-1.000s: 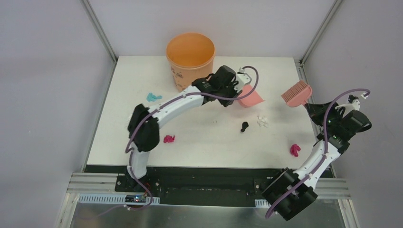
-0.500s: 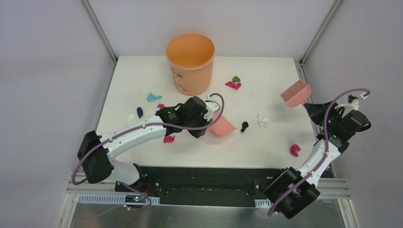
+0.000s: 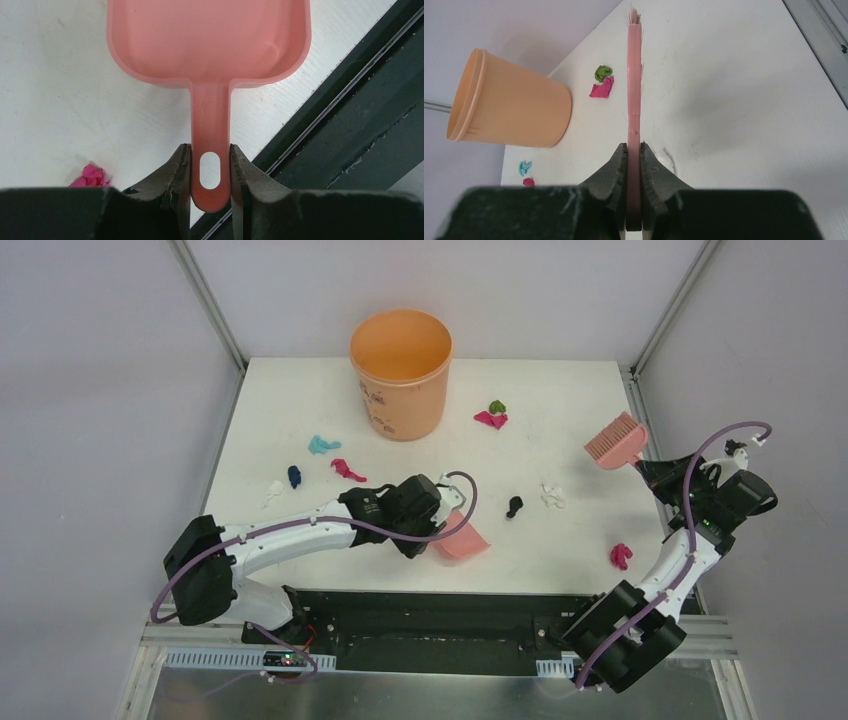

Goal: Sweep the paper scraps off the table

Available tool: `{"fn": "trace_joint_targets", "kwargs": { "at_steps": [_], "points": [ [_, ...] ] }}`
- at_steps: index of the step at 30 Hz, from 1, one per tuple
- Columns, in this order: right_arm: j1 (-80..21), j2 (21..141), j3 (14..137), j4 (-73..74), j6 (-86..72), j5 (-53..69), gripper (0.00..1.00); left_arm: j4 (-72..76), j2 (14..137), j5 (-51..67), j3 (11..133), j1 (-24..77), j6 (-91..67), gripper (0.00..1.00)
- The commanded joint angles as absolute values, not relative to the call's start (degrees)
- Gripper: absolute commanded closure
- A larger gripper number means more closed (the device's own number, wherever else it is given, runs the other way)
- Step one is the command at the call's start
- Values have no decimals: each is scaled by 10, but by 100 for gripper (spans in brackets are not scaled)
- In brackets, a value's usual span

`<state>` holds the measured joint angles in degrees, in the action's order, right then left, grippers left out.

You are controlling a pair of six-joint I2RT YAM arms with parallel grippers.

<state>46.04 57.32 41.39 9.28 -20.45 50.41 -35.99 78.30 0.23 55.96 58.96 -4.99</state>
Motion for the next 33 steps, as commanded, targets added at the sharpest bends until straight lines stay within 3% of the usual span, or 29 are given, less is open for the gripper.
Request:
{"fn": "trace_joint_targets", "kwargs": {
  "at_steps": [1, 6, 13, 24, 28, 33],
  "points": [
    [450, 586, 429, 76, -183, 517, 100, -330, 791, -15, 555, 605, -67, 80],
    [440, 609, 439, 87, -173, 518, 100, -330, 830, 20, 568, 609, -75, 72],
    [431, 613, 444, 92, -164, 519, 100, -328, 890, 3, 583, 629, -86, 68],
    [428, 617, 446, 98, -160, 524, 100, -311, 878, 3, 558, 640, -107, 55],
    [428, 616, 446, 98, -159, 524, 100, -322, 866, 3, 549, 642, -111, 59],
    [425, 613, 447, 102, -158, 518, 100, -319, 865, -12, 543, 642, -106, 72]
  ]
}}
